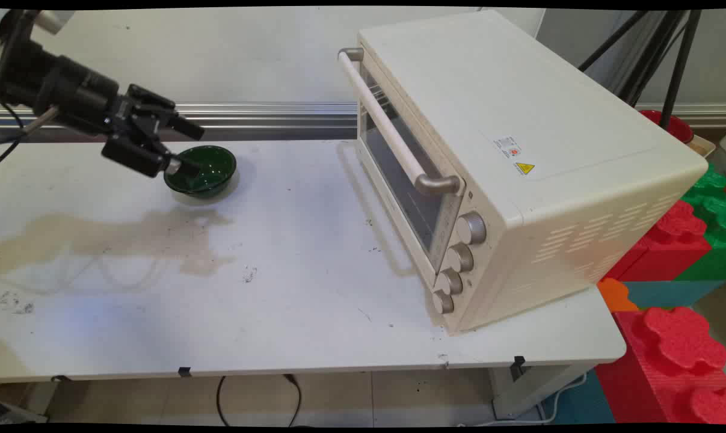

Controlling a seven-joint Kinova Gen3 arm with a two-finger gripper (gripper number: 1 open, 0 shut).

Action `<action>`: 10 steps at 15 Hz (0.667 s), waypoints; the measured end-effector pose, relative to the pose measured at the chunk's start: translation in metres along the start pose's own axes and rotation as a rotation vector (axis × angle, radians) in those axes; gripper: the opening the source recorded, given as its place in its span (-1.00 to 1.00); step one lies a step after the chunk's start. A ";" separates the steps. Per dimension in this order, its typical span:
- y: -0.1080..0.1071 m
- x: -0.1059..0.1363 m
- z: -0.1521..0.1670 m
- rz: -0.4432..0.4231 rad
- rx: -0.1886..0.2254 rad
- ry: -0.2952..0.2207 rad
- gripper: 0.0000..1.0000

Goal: Open the oven

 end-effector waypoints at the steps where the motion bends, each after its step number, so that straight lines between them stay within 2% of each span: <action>1: -0.002 0.008 0.002 -0.004 0.003 0.001 1.00; 10: -0.016 0.075 0.028 -0.021 0.034 0.025 1.00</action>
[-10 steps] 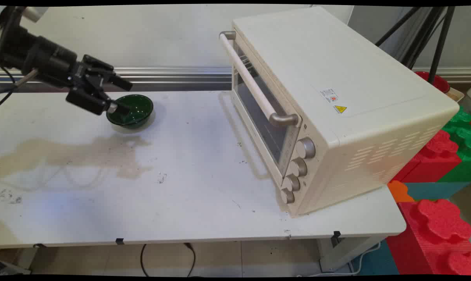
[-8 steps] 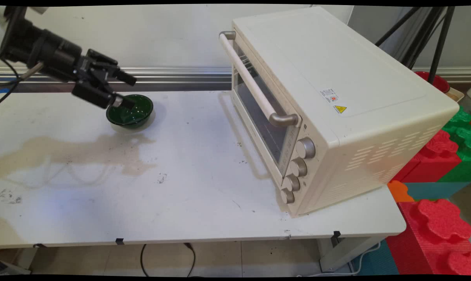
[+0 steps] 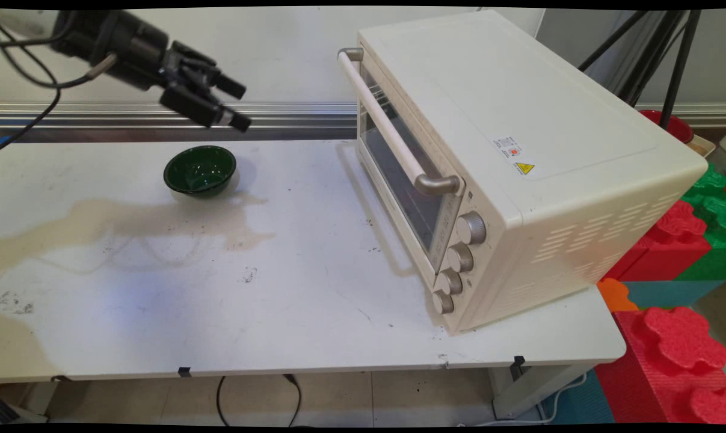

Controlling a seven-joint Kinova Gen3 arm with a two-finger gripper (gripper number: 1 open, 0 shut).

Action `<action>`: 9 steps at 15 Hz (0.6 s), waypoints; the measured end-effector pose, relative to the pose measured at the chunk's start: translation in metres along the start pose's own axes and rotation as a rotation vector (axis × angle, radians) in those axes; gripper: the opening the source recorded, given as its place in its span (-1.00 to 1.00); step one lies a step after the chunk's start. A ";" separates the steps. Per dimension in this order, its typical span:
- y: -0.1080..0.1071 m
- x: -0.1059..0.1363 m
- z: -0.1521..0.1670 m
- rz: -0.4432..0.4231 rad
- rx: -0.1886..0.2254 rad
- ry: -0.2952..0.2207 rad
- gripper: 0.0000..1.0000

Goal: Open the oven

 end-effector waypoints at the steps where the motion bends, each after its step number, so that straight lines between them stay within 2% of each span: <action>1: -0.001 0.009 0.005 0.000 0.003 0.004 1.00; 9: -0.007 0.067 0.052 -0.007 0.013 0.032 1.00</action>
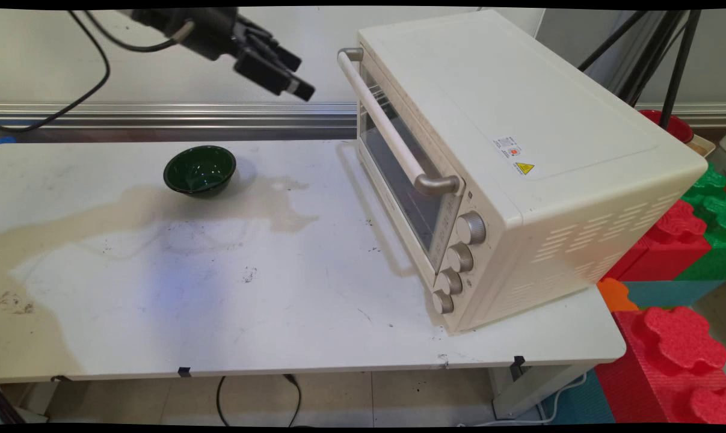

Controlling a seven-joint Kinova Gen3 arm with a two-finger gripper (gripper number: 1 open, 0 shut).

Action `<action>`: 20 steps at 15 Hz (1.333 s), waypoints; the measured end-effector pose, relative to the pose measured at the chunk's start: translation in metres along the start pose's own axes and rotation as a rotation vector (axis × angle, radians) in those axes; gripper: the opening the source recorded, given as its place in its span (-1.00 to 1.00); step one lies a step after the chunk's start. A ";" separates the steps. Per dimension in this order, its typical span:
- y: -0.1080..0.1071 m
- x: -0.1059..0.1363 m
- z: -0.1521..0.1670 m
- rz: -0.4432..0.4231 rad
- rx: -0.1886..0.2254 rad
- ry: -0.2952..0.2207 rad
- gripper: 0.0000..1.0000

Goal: Open the oven

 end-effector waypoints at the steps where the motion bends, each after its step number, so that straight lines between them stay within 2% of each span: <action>1: 0.000 0.006 0.006 -0.005 0.000 0.005 1.00; 8: 0.002 0.035 0.039 -0.024 -0.007 0.023 1.00; 9: 0.003 0.038 0.043 -0.026 -0.008 0.024 -1.00; 20: 0.007 0.060 0.080 -0.047 -0.017 0.024 -1.00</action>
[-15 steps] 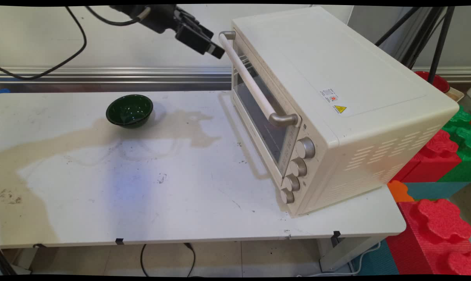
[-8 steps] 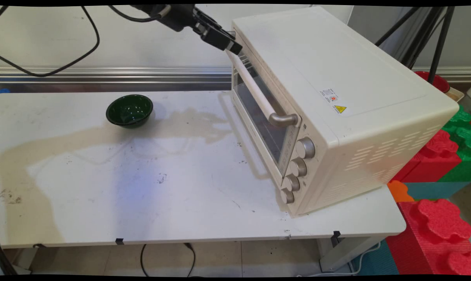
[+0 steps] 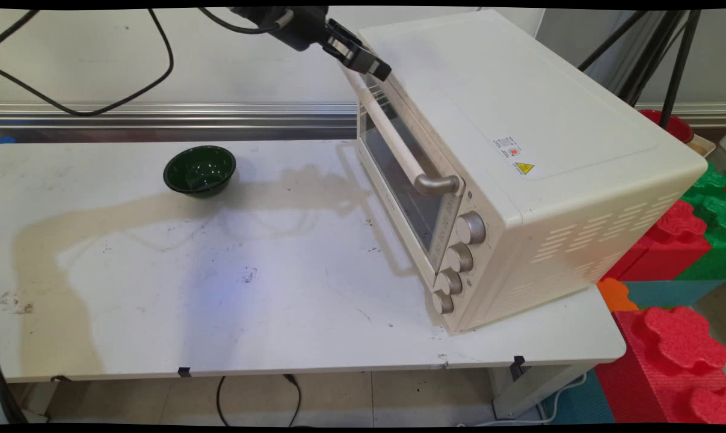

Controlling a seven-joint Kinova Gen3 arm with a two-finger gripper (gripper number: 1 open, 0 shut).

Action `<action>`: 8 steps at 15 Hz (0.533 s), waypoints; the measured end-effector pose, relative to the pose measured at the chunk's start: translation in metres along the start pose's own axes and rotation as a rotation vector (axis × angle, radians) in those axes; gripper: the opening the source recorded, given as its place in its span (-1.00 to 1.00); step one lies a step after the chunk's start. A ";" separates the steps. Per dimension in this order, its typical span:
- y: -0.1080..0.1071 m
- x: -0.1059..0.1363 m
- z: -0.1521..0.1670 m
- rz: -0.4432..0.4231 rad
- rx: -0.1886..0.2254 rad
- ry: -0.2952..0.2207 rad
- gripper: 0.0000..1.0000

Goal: Open the oven

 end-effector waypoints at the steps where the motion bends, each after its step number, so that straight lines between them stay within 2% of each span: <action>1: 0.000 0.001 0.004 -0.002 0.000 -0.004 -1.00; 8: 0.002 -0.003 0.027 -0.017 -0.001 -0.045 -1.00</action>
